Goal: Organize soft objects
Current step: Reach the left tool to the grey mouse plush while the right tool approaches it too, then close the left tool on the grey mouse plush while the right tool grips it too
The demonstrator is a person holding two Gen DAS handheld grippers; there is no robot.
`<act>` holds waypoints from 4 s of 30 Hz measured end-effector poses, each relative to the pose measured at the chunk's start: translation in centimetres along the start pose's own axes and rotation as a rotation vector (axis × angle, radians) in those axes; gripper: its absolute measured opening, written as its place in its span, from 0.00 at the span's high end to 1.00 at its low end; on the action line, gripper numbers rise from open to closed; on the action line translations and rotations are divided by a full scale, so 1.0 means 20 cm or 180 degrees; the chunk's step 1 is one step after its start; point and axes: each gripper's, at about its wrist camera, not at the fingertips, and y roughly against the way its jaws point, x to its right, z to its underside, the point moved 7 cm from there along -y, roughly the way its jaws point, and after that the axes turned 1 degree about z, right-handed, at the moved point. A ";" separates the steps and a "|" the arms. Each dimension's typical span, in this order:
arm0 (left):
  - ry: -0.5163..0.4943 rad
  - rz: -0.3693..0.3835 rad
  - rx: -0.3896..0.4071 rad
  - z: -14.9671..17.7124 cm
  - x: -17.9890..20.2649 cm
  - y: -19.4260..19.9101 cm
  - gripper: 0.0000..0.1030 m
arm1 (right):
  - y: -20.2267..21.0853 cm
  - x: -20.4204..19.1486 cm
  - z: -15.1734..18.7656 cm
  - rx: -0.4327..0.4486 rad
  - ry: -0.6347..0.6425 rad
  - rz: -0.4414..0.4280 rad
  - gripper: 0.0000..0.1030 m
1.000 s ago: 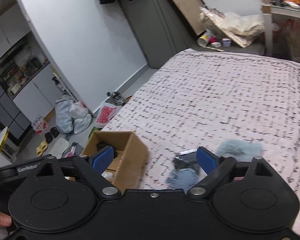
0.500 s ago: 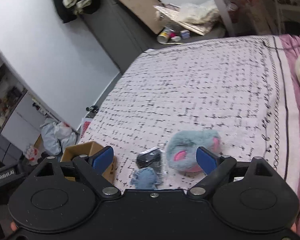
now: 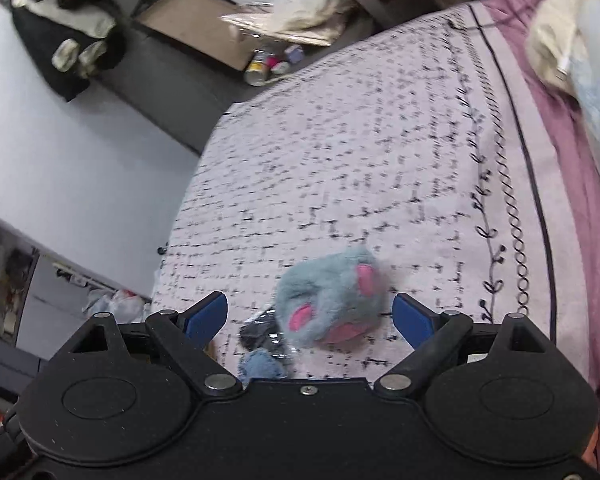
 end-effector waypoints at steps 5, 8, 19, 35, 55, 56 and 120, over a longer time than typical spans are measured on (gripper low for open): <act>-0.0002 0.0086 -0.0072 0.03 0.08 -0.11 0.14 | -0.05 0.07 -0.01 -0.0048 -0.0175 0.0040 0.18; 0.0031 0.0117 -0.0117 0.05 0.11 -0.18 0.15 | -0.09 0.09 -0.01 -0.0123 -0.0263 -0.0001 0.28; 0.0148 0.0289 -0.0336 0.14 0.20 -0.41 0.40 | -0.28 0.12 0.01 -0.0428 -0.0481 -0.0116 0.59; 0.0426 0.0522 -0.0452 0.14 0.23 -0.52 0.86 | -0.37 0.08 0.01 -0.0325 -0.0211 -0.0061 0.81; 0.0319 0.0382 -0.0247 0.01 0.10 -0.20 0.96 | -0.21 -0.11 0.08 -0.0183 0.0077 -0.0406 0.92; 0.0349 0.0388 -0.0254 0.02 0.09 -0.20 0.95 | -0.21 -0.11 0.08 -0.0188 0.0056 -0.0415 0.92; 0.0687 0.0775 -0.0514 0.31 0.08 -0.39 0.73 | -0.31 0.09 0.18 -0.0510 -0.0379 0.0012 0.79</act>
